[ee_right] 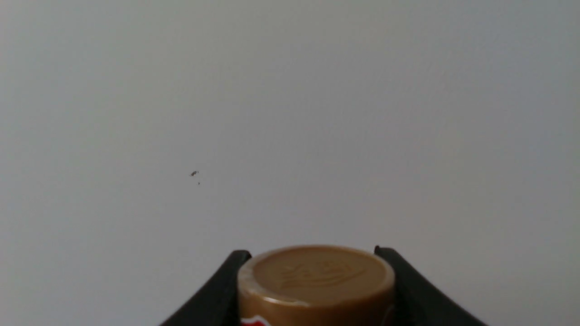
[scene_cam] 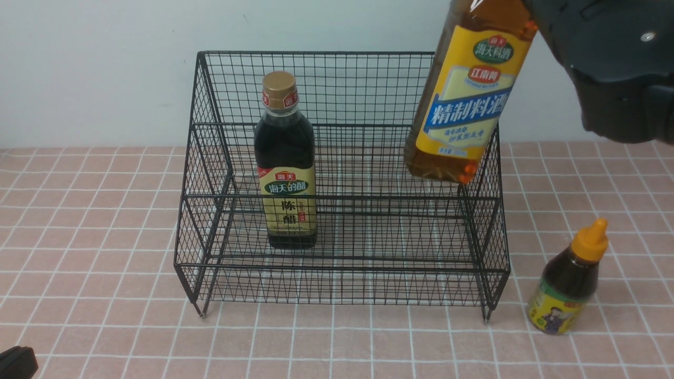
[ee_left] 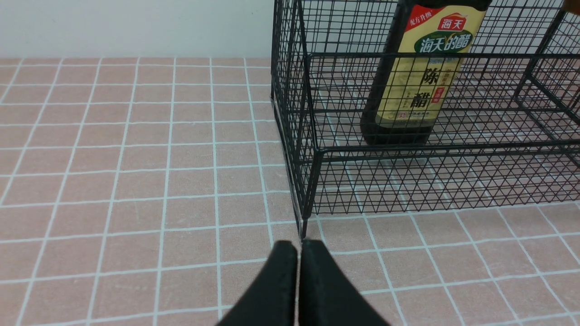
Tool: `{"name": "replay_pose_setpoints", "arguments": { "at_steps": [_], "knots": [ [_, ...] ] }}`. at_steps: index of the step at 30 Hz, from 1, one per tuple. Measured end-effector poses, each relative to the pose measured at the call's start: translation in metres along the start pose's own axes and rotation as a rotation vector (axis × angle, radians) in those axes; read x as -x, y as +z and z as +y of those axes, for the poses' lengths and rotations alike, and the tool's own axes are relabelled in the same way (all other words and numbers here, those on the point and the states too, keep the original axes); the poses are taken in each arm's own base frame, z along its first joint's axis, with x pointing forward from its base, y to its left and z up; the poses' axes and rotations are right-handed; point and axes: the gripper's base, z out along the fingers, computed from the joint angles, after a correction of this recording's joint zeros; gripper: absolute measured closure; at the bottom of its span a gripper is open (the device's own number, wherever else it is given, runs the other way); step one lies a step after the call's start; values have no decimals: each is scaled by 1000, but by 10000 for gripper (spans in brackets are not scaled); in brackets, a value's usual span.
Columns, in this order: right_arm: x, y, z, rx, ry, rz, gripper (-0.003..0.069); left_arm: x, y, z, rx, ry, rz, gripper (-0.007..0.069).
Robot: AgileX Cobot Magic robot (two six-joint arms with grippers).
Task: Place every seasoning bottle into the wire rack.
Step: Use the right arm to put the condiment bottle back on the shelf
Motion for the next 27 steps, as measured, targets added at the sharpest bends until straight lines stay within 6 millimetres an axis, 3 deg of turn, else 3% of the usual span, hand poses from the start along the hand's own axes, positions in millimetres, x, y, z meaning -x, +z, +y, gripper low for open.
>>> {"name": "replay_pose_setpoints", "arguments": {
  "at_steps": [6,13,27],
  "knots": [
    [-5,0,3,-6,-35,-2,346,0,0,0,0,0,0,631],
    [-31,2,19,16,-79,28,346,0,0,0,0,0,0,631],
    [-54,-9,43,63,-165,104,346,0,0,0,0,0,0,631]
  ]
}}
